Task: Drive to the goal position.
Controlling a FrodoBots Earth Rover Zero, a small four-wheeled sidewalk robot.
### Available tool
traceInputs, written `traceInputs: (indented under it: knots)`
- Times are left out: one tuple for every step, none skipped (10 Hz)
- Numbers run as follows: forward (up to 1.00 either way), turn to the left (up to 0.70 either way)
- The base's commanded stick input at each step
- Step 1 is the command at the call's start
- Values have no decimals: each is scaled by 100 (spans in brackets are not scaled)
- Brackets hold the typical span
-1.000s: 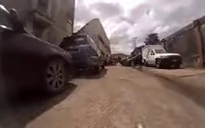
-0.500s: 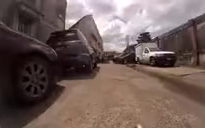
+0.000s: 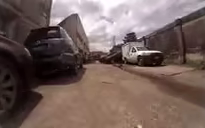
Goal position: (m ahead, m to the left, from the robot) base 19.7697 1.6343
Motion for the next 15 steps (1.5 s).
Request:
traceInputs:
  knots:
    - [85,-2]
    - [85,-5]
    - [85,-2]
    - [85,0]
    - [85,0]
    - [85,0]
    - [85,0]
    - [85,0]
    - [85,0]
    - [85,0]
    - [85,0]
    - [85,0]
    - [85,0]
    - [85,0]
    - [85,0]
